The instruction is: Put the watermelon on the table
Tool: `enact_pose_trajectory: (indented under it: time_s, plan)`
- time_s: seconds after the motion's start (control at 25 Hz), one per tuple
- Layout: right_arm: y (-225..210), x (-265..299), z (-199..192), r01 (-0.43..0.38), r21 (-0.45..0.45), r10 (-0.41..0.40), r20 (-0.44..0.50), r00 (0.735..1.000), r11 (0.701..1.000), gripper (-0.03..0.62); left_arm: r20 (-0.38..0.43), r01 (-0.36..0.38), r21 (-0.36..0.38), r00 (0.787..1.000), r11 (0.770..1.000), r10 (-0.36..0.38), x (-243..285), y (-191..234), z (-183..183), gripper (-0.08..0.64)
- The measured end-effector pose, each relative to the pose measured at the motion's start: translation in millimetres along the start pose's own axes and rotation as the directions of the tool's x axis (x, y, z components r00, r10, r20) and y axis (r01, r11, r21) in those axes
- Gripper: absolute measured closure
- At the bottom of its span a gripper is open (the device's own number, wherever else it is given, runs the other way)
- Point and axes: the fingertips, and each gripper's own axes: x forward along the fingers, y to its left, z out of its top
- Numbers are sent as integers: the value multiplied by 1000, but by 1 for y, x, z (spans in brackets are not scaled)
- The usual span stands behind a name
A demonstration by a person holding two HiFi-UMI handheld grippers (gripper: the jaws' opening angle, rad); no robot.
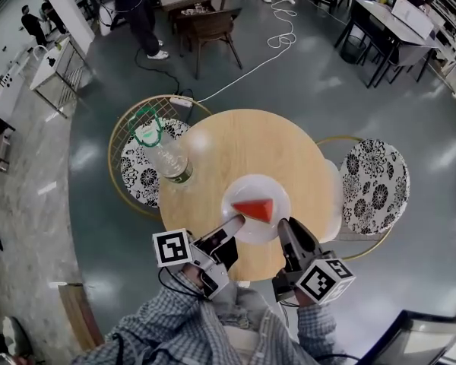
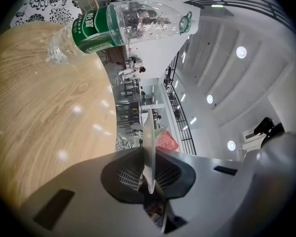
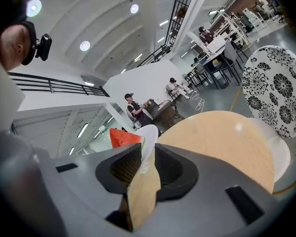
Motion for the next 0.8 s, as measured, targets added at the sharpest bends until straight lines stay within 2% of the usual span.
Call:
enact_pose_trajectory:
  time_s: [0.32, 0.56, 0.72, 0.8]
  plan:
    - [-21, 57, 11, 25, -33, -27, -56, 998, 999, 502, 44, -14, -25, 999, 1000, 15, 22, 27, 46, 532]
    - [-44, 94, 18, 50, -48, -54, -82, 995, 998, 502, 48, -27, -7, 998, 1000, 27, 45, 46, 76, 532]
    - [-60, 115, 21, 73, -62, -79, -105, 991, 995, 502, 40, -38, 41, 999, 998, 36, 60, 60, 93, 532]
    - [-68, 124, 24, 83, -70, -91, -112, 989, 994, 502, 54, -31, 16, 998, 999, 30, 68, 66, 99, 532]
